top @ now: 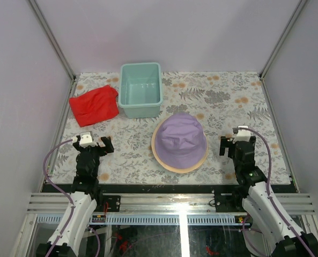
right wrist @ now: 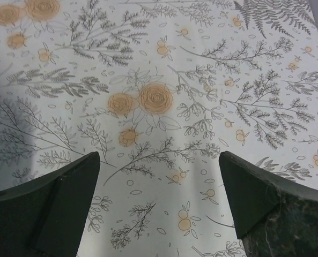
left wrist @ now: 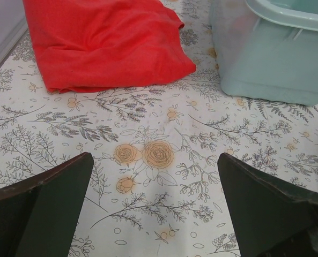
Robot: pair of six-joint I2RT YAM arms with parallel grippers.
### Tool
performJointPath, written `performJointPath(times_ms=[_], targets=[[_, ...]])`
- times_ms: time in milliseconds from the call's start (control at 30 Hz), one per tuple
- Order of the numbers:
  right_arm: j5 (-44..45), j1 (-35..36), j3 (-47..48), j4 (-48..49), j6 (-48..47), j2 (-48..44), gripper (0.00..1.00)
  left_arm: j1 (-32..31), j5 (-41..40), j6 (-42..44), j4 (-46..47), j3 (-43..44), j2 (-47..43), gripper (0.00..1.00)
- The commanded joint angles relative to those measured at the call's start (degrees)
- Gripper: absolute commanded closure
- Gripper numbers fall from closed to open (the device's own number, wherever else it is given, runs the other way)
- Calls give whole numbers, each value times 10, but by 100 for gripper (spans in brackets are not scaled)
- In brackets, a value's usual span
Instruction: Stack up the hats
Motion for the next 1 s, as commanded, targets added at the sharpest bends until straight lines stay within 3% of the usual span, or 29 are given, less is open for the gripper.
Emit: performJointPath(times_ms=[0, 300, 433, 567, 800, 967], targets=[[-13, 3, -78, 117, -33, -53, 1, 1, -8, 4, 43, -45, -3, 0], [6, 3, -212, 119, -30, -293, 1, 1, -9, 4, 42, -45, -3, 0], [96, 2, -207, 140, 6, -252, 1, 1, -9, 4, 42, -45, -3, 0], [89, 2, -188, 178, 5, -153, 1, 1, -8, 5, 42, -45, -4, 0], [43, 2, -206, 78, -11, -324, 1, 1, -8, 5, 42, -45, -4, 0], [53, 2, -201, 120, -8, -264, 1, 1, -8, 5, 42, -45, -3, 0]])
